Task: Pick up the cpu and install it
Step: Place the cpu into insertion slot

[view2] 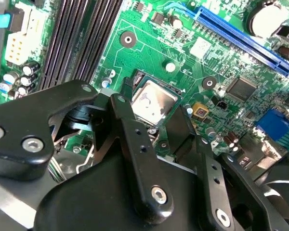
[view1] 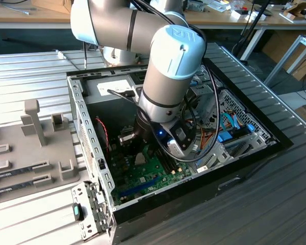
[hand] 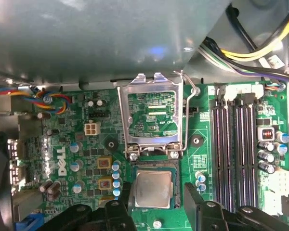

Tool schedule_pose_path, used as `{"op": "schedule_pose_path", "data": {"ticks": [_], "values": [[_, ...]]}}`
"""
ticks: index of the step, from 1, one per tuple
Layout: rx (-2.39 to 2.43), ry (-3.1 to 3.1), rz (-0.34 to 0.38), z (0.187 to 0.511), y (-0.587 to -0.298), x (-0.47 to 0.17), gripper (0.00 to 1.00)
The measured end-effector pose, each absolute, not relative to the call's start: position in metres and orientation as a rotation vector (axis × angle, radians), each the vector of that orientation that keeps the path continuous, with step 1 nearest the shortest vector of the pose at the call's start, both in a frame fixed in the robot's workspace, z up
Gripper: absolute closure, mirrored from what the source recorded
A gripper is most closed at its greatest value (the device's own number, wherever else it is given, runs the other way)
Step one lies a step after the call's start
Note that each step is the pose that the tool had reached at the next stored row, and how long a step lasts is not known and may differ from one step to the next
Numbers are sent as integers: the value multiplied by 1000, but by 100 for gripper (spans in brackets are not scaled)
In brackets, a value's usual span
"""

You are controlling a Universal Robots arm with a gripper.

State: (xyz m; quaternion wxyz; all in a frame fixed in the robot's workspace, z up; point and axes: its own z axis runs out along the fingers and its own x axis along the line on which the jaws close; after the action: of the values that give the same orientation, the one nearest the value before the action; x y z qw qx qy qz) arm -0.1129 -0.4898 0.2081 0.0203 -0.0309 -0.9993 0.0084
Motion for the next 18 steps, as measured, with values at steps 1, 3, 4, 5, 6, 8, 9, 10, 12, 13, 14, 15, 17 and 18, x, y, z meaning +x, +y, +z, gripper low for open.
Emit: {"op": "schedule_pose_path", "data": {"ticks": [1, 3, 4, 5, 6, 8, 9, 10, 12, 13, 14, 15, 17, 18], "values": [[-100, -3099, 26, 208, -490, -113, 45], [-100, -3099, 26, 208, -489, -113, 45], [-100, -3099, 25, 208, -489, -114, 45], [-99, -3099, 25, 207, -488, -114, 45], [-99, -3099, 26, 206, -487, -115, 45], [-99, -3099, 26, 205, -486, -115, 45], [-99, -3099, 26, 205, -486, -115, 45], [-100, -3099, 26, 205, -486, -115, 45], [-99, -3099, 26, 204, -486, -117, 45], [-99, -3099, 26, 204, -486, -118, 45], [-99, -3099, 26, 204, -486, -118, 45], [-99, -3099, 26, 204, -486, -118, 45], [-99, -3099, 26, 204, -486, -118, 45], [-99, -3099, 26, 204, -486, -118, 45]]}}
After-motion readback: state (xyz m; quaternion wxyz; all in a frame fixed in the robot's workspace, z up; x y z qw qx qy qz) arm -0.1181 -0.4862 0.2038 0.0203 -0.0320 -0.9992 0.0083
